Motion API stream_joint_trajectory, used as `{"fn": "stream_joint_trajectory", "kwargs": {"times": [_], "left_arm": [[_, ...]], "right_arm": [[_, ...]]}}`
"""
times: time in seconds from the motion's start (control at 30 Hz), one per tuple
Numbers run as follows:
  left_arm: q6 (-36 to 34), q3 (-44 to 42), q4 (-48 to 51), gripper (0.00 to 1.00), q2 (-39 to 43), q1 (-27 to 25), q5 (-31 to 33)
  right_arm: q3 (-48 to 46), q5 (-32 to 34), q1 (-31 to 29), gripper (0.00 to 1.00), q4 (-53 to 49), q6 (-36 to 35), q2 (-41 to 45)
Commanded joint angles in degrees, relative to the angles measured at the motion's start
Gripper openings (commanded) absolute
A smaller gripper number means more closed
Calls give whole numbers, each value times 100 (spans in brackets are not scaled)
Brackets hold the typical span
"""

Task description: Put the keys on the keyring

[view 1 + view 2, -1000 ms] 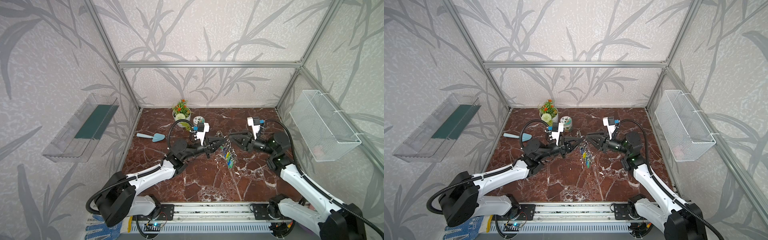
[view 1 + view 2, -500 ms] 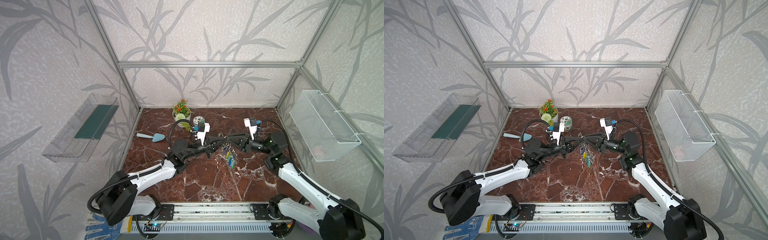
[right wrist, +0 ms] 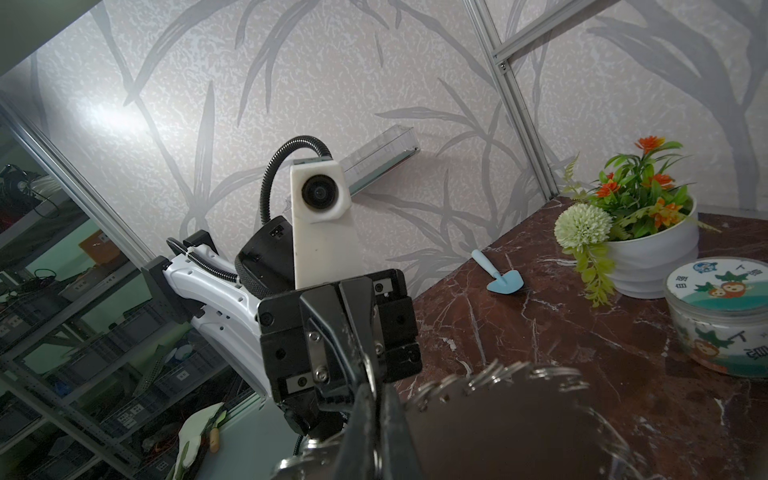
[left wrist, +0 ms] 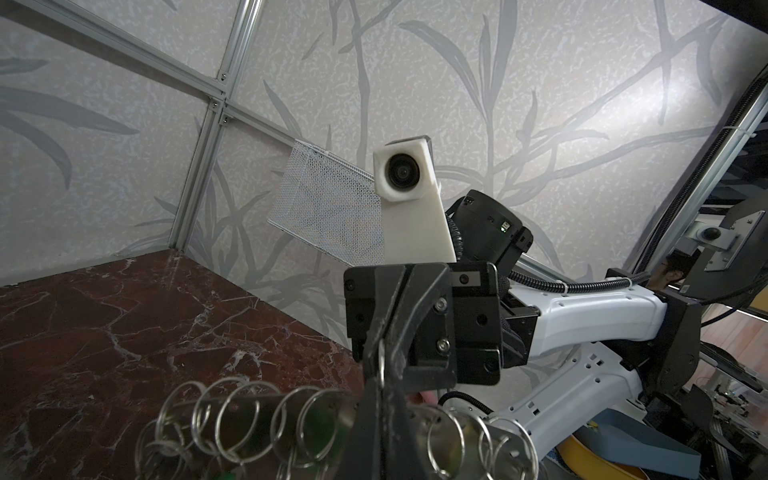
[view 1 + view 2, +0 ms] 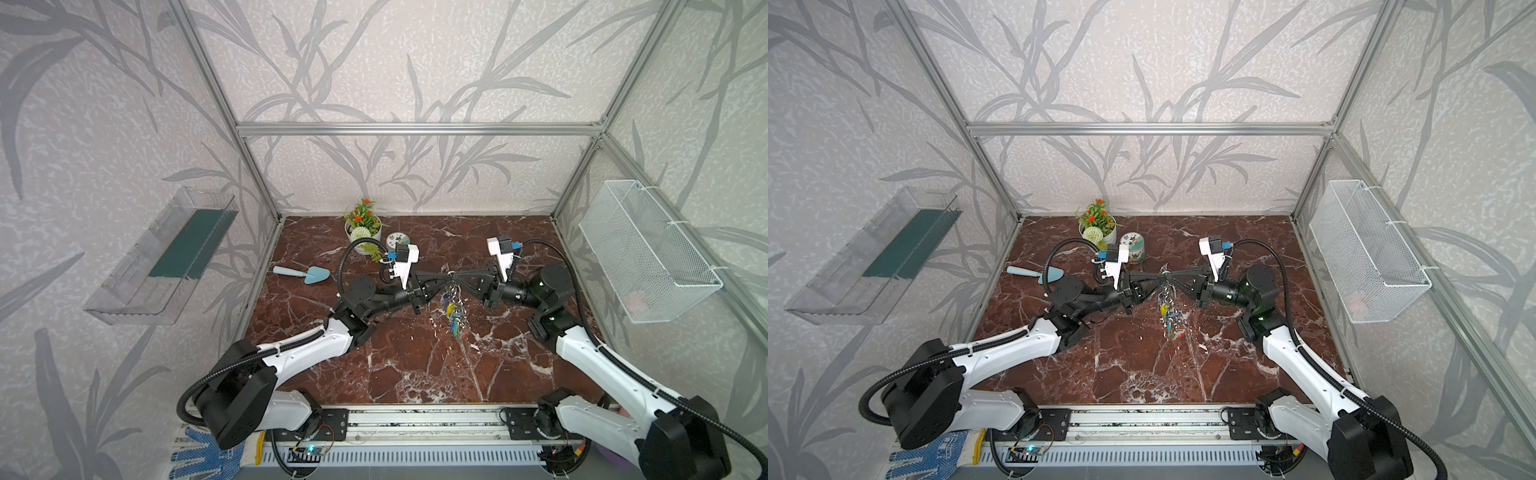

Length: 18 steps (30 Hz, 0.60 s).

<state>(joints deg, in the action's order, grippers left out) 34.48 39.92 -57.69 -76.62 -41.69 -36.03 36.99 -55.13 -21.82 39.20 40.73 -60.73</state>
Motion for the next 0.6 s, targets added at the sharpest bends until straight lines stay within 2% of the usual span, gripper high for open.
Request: {"fn": "stream_joint_trajectory", "kwargs": {"times": [0.0, 0.03, 0.13, 0.3, 0.43, 0.57], "left_arm": [[-20, 200, -399, 0, 51, 61, -6], [-16, 214, -272, 0, 74, 75, -30], [-61, 307, 408, 13, 252, 173, -214], [-490, 409, 2350, 28, 924, 423, -388], [-1337, 758, 4397, 41, 1351, 568, -463], [-2465, 1507, 6394, 47, 1365, 573, -1020]], "right_arm": [[-43, -149, -50, 0, 193, -8, 17], [-32, -136, -50, 0, 159, -31, 21], [50, -63, -50, 0, -80, -222, 51], [127, 75, -50, 0, -582, -896, 164], [-25, 23, -50, 0, -304, -1085, 219], [-18, -163, -75, 0, -502, -1488, 185]]}}
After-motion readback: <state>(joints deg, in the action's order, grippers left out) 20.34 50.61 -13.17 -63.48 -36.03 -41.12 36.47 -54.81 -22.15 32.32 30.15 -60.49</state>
